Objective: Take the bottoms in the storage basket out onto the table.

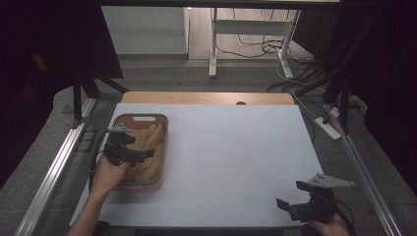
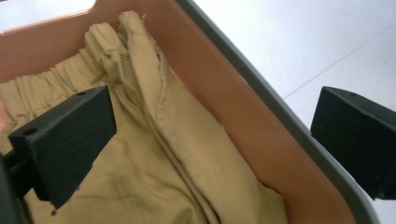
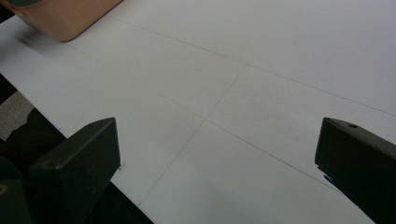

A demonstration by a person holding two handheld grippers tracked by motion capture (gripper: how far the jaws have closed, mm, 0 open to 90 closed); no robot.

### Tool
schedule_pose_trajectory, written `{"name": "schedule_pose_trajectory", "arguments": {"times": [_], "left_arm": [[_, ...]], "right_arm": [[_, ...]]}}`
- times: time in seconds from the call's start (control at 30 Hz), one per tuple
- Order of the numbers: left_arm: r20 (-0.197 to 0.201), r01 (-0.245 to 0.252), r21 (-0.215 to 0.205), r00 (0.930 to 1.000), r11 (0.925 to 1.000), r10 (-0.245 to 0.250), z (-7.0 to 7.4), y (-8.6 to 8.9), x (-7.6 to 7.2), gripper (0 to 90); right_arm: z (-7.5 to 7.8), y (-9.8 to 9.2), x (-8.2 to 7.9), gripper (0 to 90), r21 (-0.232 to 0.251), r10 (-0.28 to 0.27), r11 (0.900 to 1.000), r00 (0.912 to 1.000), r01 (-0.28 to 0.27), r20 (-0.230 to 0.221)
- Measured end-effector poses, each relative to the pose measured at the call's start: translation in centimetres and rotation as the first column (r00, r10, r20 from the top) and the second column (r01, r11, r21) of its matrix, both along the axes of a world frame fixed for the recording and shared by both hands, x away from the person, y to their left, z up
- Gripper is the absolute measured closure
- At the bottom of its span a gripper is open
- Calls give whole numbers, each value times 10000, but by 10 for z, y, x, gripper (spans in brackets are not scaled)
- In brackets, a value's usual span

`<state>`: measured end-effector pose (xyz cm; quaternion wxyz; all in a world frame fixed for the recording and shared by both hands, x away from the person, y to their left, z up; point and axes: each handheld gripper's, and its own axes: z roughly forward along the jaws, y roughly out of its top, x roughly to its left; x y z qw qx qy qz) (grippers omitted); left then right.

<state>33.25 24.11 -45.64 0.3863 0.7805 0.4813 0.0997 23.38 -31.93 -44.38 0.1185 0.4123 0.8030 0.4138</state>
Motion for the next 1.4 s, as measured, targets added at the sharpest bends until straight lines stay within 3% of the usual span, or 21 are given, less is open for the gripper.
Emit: {"name": "schedule_pose_trajectory", "arguments": {"times": [0.27,0.6,0.97,1.2,1.4], "left_arm": [[-252,-410,321,9988,9986,418,-3,-2,13,0],[-760,-440,1048,9957,9935,521,-12,-1,34,0],[-1304,-378,1571,9897,9869,587,-35,7,50,0],[-2113,-33,1817,9765,9834,423,-47,8,55,0],[-2855,385,2272,9579,9731,287,-58,3,56,0]], "right_arm": [[0,0,0,6,8,16,10000,10000,-16,-17],[0,0,1,6,-5,46,10000,10000,-46,-36],[0,0,1,6,-1,55,10000,10000,-55,-79],[0,0,1,6,4,64,10000,9999,-64,-84],[0,0,1,6,25,80,10000,10000,-80,-57]]}}
